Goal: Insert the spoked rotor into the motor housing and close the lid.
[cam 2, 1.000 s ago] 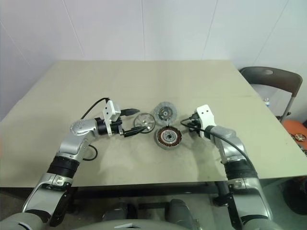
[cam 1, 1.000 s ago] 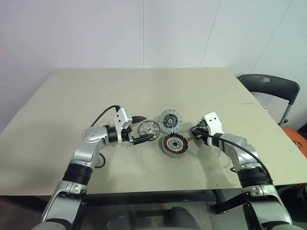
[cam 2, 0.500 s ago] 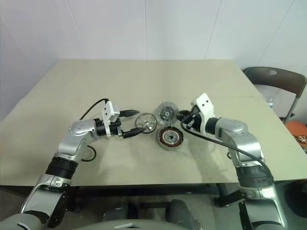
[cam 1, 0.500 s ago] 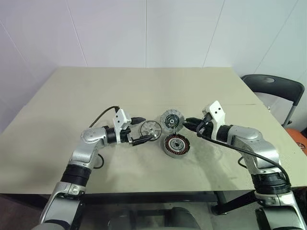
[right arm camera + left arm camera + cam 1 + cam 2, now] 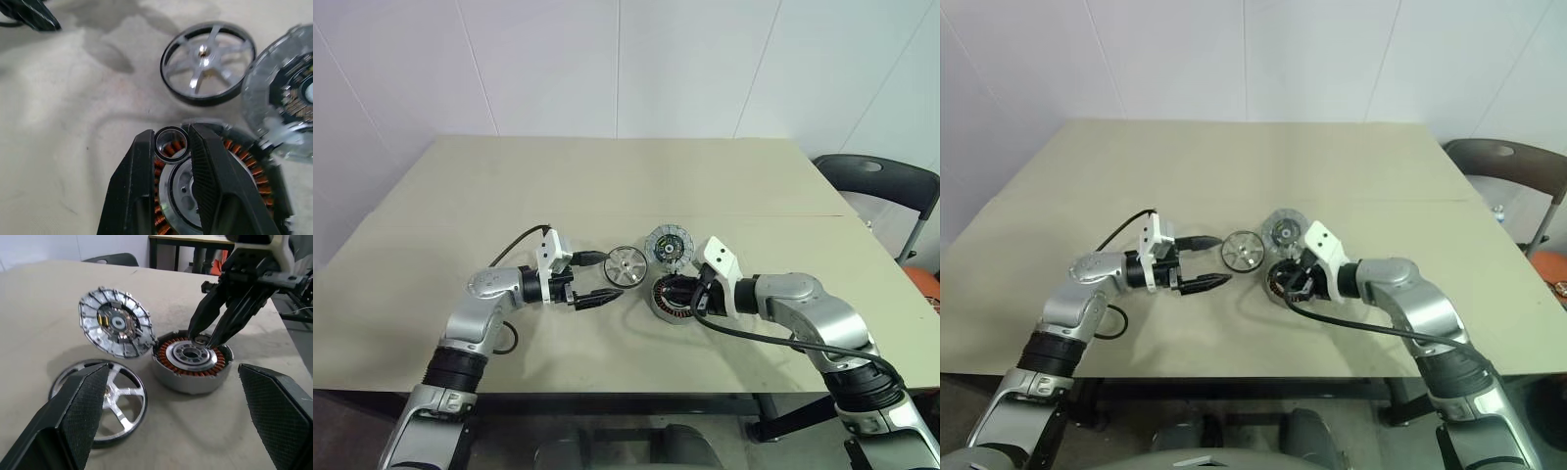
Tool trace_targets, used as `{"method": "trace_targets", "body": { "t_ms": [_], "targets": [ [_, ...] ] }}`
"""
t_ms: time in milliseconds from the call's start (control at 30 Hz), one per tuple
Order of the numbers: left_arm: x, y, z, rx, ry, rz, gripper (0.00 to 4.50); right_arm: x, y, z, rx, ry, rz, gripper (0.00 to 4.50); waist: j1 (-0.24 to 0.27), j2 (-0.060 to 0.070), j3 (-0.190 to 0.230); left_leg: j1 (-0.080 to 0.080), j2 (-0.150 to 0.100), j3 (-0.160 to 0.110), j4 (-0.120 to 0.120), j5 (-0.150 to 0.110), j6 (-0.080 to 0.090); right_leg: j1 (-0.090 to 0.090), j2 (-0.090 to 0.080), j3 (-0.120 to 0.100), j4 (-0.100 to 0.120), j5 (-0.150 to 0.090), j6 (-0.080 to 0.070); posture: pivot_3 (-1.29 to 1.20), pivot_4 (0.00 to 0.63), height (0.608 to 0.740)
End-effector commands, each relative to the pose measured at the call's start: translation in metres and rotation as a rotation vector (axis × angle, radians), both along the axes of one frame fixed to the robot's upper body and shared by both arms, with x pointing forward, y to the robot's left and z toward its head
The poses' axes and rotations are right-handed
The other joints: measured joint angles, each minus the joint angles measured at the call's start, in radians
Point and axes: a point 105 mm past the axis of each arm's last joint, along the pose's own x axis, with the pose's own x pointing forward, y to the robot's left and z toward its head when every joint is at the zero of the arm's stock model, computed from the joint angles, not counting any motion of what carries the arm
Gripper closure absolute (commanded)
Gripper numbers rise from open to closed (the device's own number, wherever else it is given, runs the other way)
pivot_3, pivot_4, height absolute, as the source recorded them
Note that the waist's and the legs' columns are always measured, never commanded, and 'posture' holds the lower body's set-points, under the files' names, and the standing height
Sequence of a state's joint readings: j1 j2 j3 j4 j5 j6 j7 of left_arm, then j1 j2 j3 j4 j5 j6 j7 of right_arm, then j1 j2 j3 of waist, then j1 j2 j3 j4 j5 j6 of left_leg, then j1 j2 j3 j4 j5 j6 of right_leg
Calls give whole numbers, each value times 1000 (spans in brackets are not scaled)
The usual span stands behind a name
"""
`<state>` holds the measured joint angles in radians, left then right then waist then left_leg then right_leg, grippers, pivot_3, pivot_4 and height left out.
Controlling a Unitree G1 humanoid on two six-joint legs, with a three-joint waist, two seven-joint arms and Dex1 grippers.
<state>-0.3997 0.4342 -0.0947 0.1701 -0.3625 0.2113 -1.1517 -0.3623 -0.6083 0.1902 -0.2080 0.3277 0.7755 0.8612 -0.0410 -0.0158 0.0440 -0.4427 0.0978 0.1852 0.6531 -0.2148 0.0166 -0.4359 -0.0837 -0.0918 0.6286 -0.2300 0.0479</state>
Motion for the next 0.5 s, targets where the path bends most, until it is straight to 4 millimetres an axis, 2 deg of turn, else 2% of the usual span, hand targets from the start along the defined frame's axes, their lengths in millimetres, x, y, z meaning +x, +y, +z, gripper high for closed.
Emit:
{"method": "trace_targets", "body": {
  "t_ms": [33,500],
  "targets": [
    [0,-2,15,-16,-56,-11,0,5,-4,4,-27,-35,-10,3853,-1,0,0,0,0,0,0,0,0,0,0,0,0,0,0,0,0,740],
    [-1,-3,13,-13,-58,-9,0,10,-18,-4,-72,-32,-72,3853,-2,0,0,0,0,0,-1,0,0,0,0,0,0,0,0,0,0,740]
  ]
}}
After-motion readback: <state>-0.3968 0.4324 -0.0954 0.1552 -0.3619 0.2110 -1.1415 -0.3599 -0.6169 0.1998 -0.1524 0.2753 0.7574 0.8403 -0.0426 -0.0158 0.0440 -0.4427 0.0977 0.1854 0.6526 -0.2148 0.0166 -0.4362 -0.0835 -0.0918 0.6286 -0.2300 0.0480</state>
